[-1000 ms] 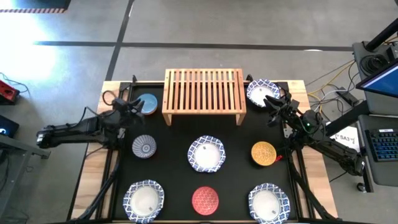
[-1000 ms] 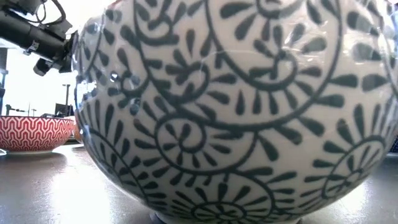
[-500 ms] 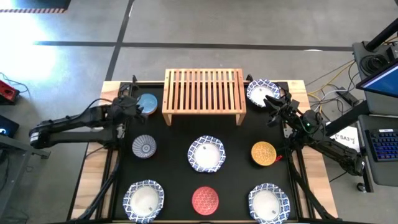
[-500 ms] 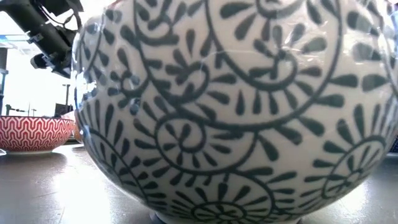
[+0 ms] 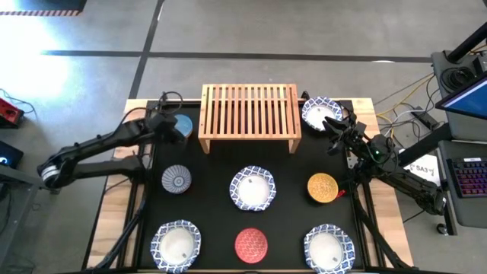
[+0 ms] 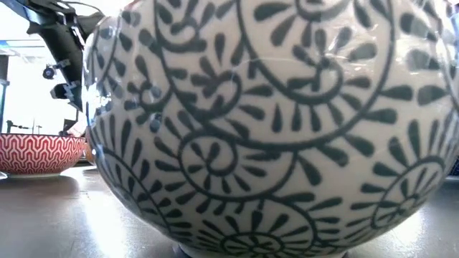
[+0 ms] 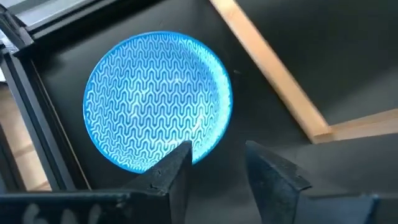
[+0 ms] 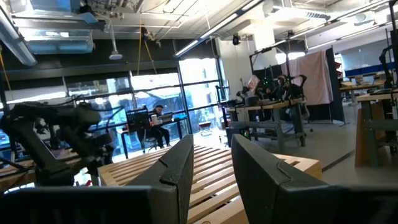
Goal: Place and stack bowls onto a shelf
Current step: Put the blue bowl on the shelf
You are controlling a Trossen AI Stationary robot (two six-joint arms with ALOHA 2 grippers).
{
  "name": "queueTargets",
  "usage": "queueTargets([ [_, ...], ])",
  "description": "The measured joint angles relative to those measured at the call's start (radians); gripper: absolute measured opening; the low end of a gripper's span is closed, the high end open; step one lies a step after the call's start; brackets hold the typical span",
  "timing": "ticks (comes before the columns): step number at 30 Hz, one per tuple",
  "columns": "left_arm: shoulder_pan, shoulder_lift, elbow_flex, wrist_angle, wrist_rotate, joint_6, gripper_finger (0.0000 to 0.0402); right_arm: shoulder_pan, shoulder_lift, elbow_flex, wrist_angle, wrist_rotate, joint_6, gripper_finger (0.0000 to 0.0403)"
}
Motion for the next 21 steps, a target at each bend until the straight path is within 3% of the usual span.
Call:
queueTargets([
  [9,0.004,0.147,0.000,0.009,0.027,0.020,0.0150,0.000,0.000,0.000,0.000,0.000,0.000,0.0098],
  [21,0.004,0.246,-0.001,0.064,0.024,0.052,0.0149,0.000,0.000,0.000,0.000,0.000,0.000,0.0098],
])
